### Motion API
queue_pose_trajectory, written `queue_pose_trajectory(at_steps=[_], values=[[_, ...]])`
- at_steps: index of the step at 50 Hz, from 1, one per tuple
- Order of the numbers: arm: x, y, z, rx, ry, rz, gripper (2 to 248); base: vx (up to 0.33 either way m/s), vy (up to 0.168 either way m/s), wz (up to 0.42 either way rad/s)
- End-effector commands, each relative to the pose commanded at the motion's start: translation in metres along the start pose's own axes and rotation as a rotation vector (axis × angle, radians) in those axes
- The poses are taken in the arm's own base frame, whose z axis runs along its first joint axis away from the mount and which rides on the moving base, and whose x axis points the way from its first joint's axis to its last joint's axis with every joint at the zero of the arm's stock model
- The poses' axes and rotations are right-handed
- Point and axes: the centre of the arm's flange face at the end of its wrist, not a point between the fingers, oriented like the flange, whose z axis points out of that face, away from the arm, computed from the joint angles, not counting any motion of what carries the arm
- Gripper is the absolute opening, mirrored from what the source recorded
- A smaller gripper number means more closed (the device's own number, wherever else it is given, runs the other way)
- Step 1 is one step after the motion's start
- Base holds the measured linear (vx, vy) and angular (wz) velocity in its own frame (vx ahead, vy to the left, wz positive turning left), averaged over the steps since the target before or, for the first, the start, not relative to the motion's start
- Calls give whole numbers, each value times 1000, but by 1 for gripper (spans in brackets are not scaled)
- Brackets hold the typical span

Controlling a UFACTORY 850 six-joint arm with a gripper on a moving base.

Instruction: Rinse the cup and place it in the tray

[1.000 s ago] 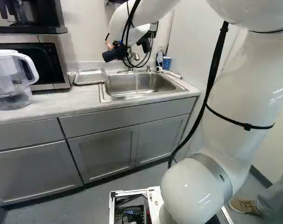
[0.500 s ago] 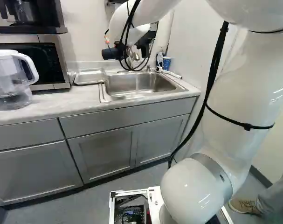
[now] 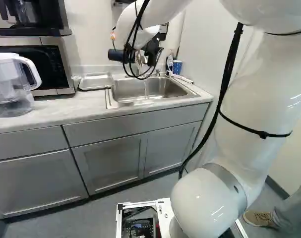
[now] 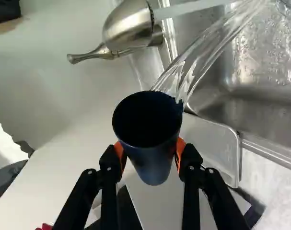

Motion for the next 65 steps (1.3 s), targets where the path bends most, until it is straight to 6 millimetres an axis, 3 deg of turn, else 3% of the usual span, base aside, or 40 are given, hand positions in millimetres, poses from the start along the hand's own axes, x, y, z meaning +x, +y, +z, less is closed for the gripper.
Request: queue_pose_trajectory(at_steps=[13,65], values=[[0,0,0,0,0,137,121,0,0,0],[0,0,0,0,0,137,121,0,0,0]])
